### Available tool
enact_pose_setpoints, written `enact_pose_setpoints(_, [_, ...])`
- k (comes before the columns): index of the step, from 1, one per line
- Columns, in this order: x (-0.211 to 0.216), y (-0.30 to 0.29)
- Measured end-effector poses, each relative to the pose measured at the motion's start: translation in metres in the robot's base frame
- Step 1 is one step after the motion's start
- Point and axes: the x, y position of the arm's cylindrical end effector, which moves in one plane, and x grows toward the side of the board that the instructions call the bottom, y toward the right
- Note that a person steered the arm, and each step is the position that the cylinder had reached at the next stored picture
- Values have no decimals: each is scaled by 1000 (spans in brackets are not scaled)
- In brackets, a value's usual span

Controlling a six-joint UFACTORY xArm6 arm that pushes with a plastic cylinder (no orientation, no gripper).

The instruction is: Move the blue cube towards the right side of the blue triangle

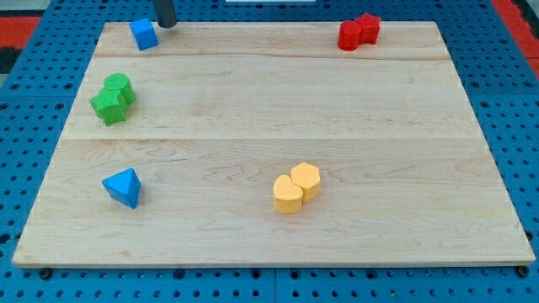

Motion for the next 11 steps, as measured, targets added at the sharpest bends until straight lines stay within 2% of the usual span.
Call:
enact_pose_setpoints(3, [8, -51])
enact_pose_setpoints(5, [41, -70])
enact_pose_setpoints(7, [81, -52])
enact_pose_setpoints(9, [117, -58])
enact_pose_setpoints(11, [125, -15])
